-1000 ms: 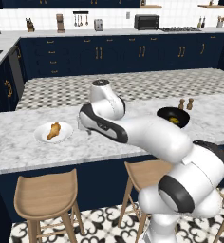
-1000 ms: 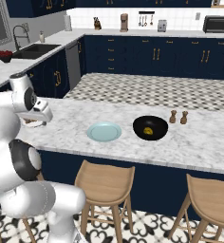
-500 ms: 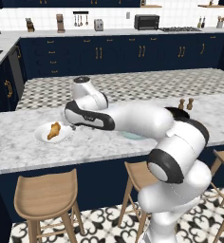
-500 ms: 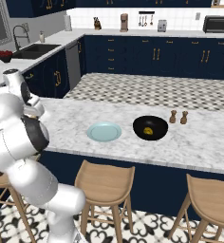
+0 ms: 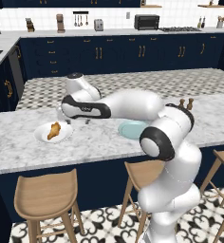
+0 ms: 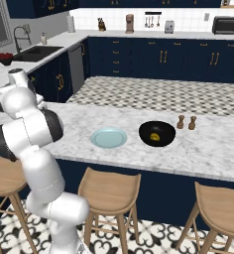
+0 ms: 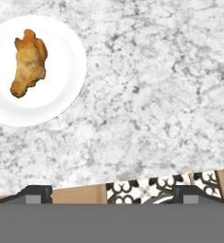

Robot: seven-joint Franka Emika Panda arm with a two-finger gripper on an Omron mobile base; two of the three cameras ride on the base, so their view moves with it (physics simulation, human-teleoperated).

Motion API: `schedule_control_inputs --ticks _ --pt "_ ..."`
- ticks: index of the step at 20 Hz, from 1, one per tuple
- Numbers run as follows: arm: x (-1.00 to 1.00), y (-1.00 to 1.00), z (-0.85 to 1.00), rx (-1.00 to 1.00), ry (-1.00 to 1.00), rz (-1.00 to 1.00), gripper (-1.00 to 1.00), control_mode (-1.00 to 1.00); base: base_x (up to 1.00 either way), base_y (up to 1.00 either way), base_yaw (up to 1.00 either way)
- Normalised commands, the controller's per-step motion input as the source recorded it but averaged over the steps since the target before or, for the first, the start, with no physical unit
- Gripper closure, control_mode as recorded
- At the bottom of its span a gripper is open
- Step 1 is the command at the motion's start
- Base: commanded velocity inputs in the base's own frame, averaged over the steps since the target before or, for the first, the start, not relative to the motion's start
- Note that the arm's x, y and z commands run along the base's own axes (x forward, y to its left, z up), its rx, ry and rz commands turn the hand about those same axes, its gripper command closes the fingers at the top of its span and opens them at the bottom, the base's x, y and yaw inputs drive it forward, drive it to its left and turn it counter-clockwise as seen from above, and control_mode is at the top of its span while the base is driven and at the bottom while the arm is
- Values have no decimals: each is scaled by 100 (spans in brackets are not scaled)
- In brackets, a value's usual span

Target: Pick the chicken drumstick and lemon from their plates and place them in the bowl. Then put the bowl in the fridge.

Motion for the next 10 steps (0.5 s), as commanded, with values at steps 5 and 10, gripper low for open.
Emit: schedule_control_inputs --ticks 5,10 --pt "44 35 -37 0 2 0 -100 -100 0 0 0" --pt "38 37 -33 0 0 0 -100 -100 0 0 0"
